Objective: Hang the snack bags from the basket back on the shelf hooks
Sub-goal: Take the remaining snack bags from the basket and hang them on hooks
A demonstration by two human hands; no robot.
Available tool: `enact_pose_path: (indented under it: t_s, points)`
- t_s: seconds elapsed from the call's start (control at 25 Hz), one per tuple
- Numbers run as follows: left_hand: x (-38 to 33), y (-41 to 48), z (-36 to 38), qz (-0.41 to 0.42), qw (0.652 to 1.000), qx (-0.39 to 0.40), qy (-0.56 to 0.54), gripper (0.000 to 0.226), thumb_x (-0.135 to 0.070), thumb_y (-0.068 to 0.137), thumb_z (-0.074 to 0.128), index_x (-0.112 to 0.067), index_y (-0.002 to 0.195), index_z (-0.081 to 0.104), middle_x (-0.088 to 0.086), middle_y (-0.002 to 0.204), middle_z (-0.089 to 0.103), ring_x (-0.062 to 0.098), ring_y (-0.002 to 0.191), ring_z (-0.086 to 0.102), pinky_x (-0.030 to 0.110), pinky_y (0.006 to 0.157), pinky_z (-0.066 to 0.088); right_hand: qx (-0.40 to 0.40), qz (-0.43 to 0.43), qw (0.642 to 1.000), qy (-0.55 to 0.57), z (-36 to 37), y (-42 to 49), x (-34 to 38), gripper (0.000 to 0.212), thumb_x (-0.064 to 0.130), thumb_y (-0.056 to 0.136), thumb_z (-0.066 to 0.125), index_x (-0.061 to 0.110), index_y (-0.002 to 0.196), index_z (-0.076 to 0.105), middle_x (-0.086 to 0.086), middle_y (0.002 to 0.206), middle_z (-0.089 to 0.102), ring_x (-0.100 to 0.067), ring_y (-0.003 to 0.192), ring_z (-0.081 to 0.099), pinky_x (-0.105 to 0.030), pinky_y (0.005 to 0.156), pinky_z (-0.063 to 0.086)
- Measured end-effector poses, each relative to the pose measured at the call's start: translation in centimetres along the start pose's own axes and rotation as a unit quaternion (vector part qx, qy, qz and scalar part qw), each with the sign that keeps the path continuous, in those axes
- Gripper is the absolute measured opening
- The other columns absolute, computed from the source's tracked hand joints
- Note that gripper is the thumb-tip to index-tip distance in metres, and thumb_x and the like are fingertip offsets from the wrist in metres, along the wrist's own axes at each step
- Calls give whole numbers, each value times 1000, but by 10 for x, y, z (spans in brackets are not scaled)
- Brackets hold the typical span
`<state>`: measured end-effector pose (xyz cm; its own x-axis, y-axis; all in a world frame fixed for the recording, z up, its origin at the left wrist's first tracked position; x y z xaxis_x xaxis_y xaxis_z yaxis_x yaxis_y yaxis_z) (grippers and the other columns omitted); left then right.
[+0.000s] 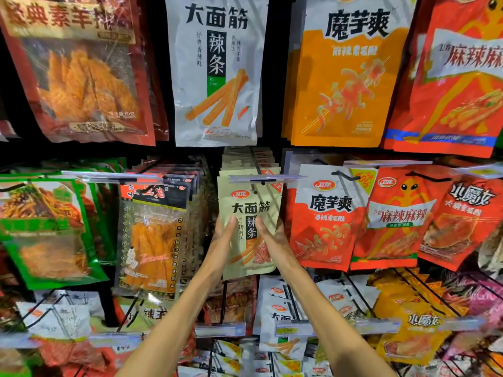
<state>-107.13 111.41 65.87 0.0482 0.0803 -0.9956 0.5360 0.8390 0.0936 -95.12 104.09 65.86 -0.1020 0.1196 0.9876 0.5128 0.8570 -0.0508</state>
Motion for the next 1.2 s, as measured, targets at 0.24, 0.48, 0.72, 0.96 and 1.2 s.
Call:
enact_pose_path:
  t_s: [0.24, 0.48, 0.72, 0.96, 1.2]
  points:
    - [-4, 3, -4, -5, 1000, -17, 24, 106, -92, 69, 40, -37, 156, 16, -12, 162, 20, 8, 148, 18, 42, 120, 15, -29, 1, 999, 13, 3, -5, 6, 108, 75, 83, 50, 23, 158, -7, -1, 166, 9, -23, 152, 15, -42, 119, 21]
    - [-25, 6, 1, 18, 1000, -10, 21, 61, -56, 100, 33, -30, 155, 25, -9, 160, 23, 8, 146, 17, 32, 113, 13, -46, -3, 999, 21, 3, -5, 18, 106, 71, 86, 52, 19, 158, -6, -2, 166, 10, -23, 151, 17, -38, 118, 22]
    - [-17, 4, -4, 13, 999, -15, 36, 83, -77, 86, 39, -35, 155, 21, -11, 161, 20, 11, 149, 15, 38, 117, 13, -42, 2, 999, 23, 5, -11, 11, 107, 73, 85, 51, 21, 158, -8, -2, 166, 9, -23, 152, 15, -41, 118, 21]
    - [-14, -7, -2, -6, 1000, 7, 20, 72, -66, 95, 34, -32, 156, 19, -15, 159, 20, 4, 146, 14, 33, 116, 11, -35, 5, 999, 33, 6, -16, 11, 106, 72, 85, 51, 23, 158, -8, -1, 166, 8, -23, 152, 14, -42, 119, 20]
    - [-24, -15, -5, -1, 1000, 7, 29, 65, -60, 97, 34, -30, 154, 24, -13, 156, 30, -4, 130, 25, 22, 103, 18, -38, 1, 999, 10, 3, -20, 15, 108, 73, 84, 52, 19, 159, -3, -3, 165, 12, -23, 151, 17, -41, 118, 23]
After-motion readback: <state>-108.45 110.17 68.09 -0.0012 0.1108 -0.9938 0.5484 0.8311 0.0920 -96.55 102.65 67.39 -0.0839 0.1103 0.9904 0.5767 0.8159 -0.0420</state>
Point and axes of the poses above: each hand's wrist, its own y-axis towards the middle knuckle, its own z-axis out of the palm, x = y × z, the point moved 8 cm from there along y, towards the middle knuckle
